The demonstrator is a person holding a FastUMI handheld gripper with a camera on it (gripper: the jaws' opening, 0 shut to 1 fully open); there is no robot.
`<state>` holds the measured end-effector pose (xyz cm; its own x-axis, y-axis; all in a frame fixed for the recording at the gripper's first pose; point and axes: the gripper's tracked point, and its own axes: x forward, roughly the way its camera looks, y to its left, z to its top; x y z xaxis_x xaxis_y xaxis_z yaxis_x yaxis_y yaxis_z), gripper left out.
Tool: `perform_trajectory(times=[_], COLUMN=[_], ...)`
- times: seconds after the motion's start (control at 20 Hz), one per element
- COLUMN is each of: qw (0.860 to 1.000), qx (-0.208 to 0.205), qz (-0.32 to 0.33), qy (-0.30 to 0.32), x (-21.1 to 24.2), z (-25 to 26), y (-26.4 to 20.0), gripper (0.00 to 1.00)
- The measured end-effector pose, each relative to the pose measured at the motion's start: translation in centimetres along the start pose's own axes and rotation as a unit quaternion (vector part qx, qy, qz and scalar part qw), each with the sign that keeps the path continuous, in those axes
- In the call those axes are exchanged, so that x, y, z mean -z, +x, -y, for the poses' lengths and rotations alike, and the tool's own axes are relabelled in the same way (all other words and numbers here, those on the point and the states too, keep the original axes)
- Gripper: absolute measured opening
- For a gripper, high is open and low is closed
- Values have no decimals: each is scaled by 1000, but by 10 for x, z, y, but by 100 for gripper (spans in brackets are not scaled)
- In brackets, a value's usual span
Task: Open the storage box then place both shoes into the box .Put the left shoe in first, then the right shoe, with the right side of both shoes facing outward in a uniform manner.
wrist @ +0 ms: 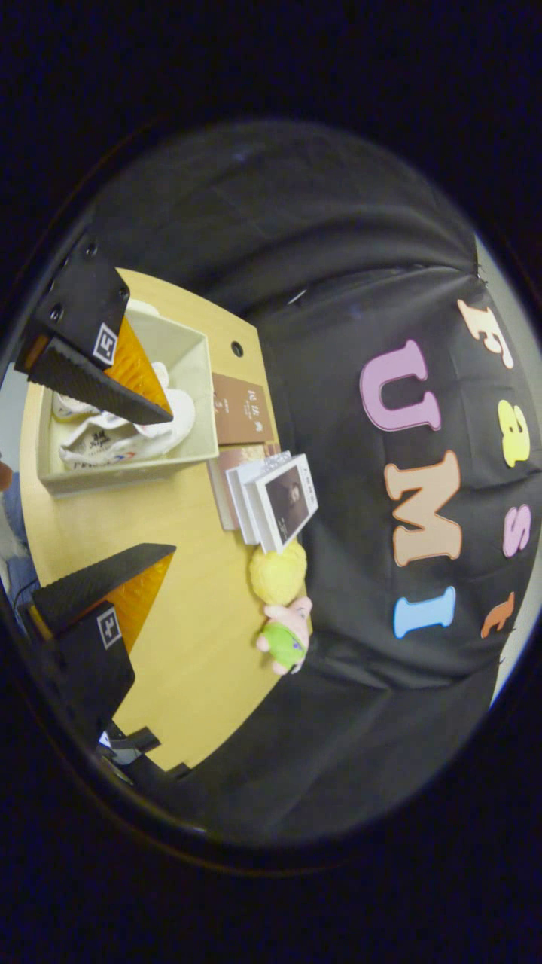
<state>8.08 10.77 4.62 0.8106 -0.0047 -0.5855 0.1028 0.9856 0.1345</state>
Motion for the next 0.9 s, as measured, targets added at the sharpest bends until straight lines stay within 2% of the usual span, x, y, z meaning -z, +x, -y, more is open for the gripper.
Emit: perform_trajectory(times=[0.2, 0.4, 0.7, 0.9], qw=[996, 986, 968, 956], qx=[9, 13, -28, -61], qz=[89, 164, 238, 284], qy=[-21, -26, -68, -47], x=[-13, -4, 9, 18], z=[37, 77, 100, 105], y=[2, 1, -12, -26], gripper=[100, 100, 100, 100])
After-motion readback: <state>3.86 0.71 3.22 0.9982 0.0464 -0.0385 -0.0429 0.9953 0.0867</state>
